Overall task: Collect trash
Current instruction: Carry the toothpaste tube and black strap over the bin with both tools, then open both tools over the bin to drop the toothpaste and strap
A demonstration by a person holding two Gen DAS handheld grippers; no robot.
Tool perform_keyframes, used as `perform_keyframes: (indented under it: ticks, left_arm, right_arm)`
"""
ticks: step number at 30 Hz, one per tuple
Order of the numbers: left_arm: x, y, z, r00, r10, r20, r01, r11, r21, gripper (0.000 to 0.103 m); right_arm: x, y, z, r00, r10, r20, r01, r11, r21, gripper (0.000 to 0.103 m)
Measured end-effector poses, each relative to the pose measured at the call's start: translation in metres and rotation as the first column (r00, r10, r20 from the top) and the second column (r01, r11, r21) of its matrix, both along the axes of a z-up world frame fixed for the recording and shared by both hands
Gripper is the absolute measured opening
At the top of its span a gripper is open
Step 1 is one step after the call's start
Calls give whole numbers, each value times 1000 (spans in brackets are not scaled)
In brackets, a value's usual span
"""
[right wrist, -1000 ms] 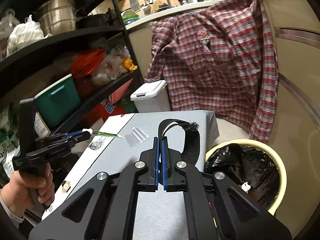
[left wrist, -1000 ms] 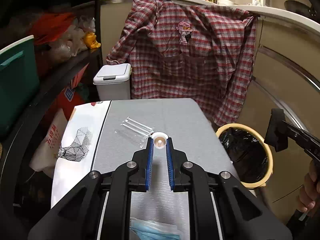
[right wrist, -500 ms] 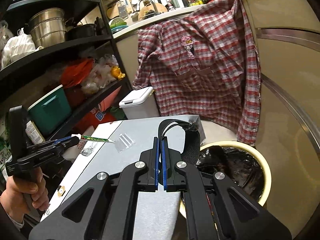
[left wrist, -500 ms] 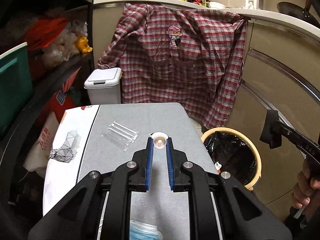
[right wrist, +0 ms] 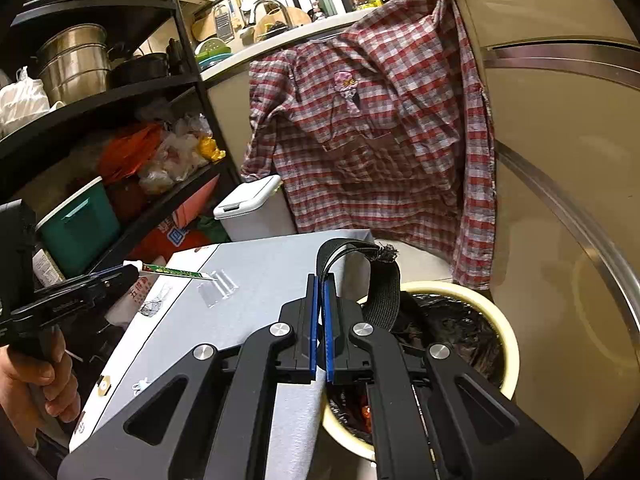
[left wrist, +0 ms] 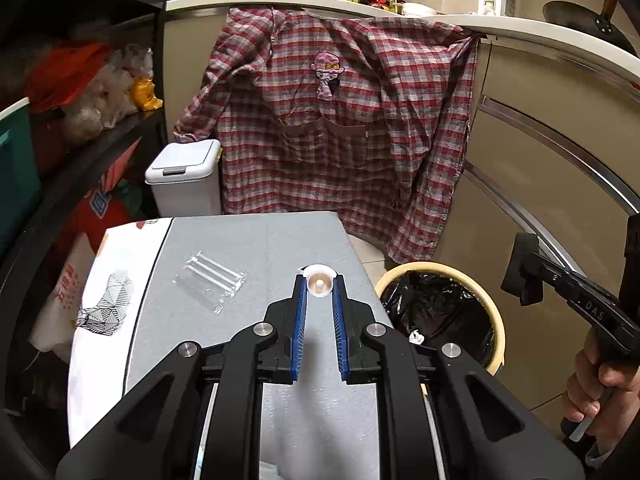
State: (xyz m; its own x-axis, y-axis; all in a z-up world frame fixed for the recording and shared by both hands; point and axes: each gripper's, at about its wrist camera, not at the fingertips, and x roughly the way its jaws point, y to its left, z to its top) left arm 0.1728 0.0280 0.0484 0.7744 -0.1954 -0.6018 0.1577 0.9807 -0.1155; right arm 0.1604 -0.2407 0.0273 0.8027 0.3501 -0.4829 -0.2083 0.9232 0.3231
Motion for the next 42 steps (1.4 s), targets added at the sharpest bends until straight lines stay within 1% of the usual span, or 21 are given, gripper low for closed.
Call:
perform_keyframes:
  ticks: [11, 24, 36, 42]
  left_arm:
    - [8, -26, -1, 999, -44, 0, 44, 999, -22, 13]
    - [11, -74, -8, 988, -156, -2, 156, 986, -57, 13]
    - [14, -120, -25, 967, -252, -40, 251, 967, -47, 13]
    - [16, -134, -39, 958, -279, -73, 277, 960, -29, 13]
  right_arm:
    - [10, -32, 0, 999, -53, -15, 53, 999, 13, 3]
    - [18, -48, -3, 996, -88, -34, 87, 996, -15, 3]
    - [23, -55, -8, 993, -106, -57, 105, 994, -24, 3]
    - [26, -57, -13, 991, -108, -74, 106, 994, -24, 3]
